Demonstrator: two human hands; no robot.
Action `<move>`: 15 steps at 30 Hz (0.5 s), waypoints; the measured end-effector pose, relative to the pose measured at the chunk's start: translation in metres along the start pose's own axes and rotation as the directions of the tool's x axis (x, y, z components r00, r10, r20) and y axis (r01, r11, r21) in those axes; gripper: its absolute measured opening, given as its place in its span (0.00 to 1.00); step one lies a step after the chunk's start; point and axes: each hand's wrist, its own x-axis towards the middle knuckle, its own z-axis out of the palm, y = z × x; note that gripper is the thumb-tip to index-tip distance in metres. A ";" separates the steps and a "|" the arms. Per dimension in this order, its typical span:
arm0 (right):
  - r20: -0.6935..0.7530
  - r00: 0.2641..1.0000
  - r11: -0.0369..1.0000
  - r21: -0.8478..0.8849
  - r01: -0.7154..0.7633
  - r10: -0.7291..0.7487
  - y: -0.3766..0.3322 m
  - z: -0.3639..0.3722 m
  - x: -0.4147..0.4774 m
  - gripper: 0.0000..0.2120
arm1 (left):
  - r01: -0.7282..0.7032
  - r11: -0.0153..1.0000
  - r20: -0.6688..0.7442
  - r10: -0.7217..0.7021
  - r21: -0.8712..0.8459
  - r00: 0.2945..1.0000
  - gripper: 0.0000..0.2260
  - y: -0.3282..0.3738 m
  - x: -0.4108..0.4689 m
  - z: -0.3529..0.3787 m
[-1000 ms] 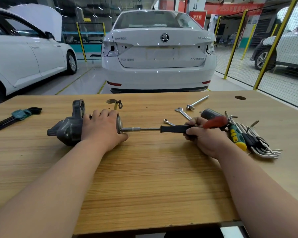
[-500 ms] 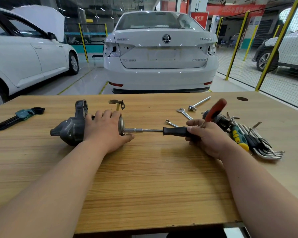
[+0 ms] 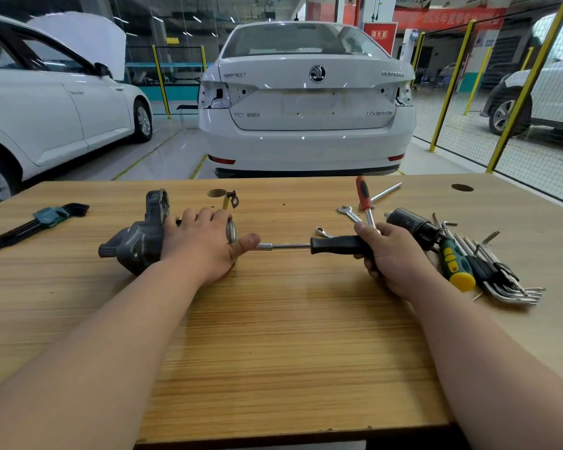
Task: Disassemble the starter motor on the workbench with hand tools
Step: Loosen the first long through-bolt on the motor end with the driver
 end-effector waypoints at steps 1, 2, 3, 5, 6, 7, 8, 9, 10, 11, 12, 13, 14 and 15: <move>0.005 1.000 1.000 -0.021 0.014 -0.014 0.001 -0.001 0.000 0.11 | 0.002 1.000 -0.005 -0.002 -0.001 1.000 0.45 0.000 0.001 0.001; 0.011 1.000 1.000 -0.021 0.020 -0.020 0.002 -0.001 -0.001 0.09 | 0.006 1.000 -0.007 -0.006 -0.002 1.000 0.45 0.001 0.001 0.002; 0.023 1.000 1.000 0.008 0.021 -0.022 0.003 -0.002 -0.001 0.06 | 0.010 1.000 -0.005 -0.010 -0.007 1.000 0.45 0.000 0.001 0.002; 0.057 0.998 0.995 0.097 0.010 -0.015 0.004 -0.003 -0.001 0.02 | 0.016 1.000 0.002 -0.016 -0.021 1.000 0.45 0.000 0.001 0.002; 0.072 0.997 0.993 0.121 0.000 -0.008 0.005 -0.004 0.000 0.02 | 0.018 1.000 0.008 -0.018 -0.023 1.000 0.45 0.000 0.002 0.002; 0.082 0.997 0.991 0.131 -0.011 0.001 0.005 -0.004 -0.001 0.02 | 0.020 1.000 0.014 -0.020 -0.021 1.000 0.45 0.000 0.002 0.001; 0.090 0.996 0.990 0.136 -0.021 0.009 0.005 -0.005 -0.001 0.04 | 0.020 1.000 0.019 -0.020 -0.016 1.000 0.44 0.000 0.002 0.001; 0.100 0.995 0.989 0.148 -0.027 0.012 0.005 -0.004 -0.001 0.05 | 0.019 1.000 0.022 -0.019 -0.009 1.000 0.44 0.000 0.003 0.001; 0.113 0.994 0.987 0.159 -0.026 0.008 0.005 -0.003 -0.002 0.07 | 0.017 1.000 0.024 -0.017 -0.002 1.000 0.44 -0.001 0.003 0.001; 0.119 0.993 0.987 0.160 -0.017 -0.002 0.004 -0.002 -0.002 0.09 | 0.015 1.000 0.026 -0.015 0.003 1.000 0.44 -0.001 0.003 0.001; 0.114 0.993 0.989 0.151 -0.007 -0.011 0.003 -0.002 -0.003 0.11 | 0.013 1.000 0.029 -0.014 0.007 0.999 0.44 -0.001 0.003 0.001; 0.102 0.995 0.989 0.146 -0.005 -0.010 0.002 -0.002 -0.003 0.13 | 0.015 1.000 0.032 -0.015 0.010 0.999 0.44 0.000 0.003 0.000; 0.090 0.996 0.986 0.165 -0.020 0.005 0.001 -0.002 -0.004 0.15 | 0.018 1.000 0.034 -0.018 0.011 0.999 0.44 0.000 0.003 0.000; 0.084 0.996 0.976 0.210 -0.051 0.034 -0.002 -0.002 -0.004 0.16 | 0.023 1.000 0.037 -0.023 0.013 0.999 0.44 0.001 0.003 -0.001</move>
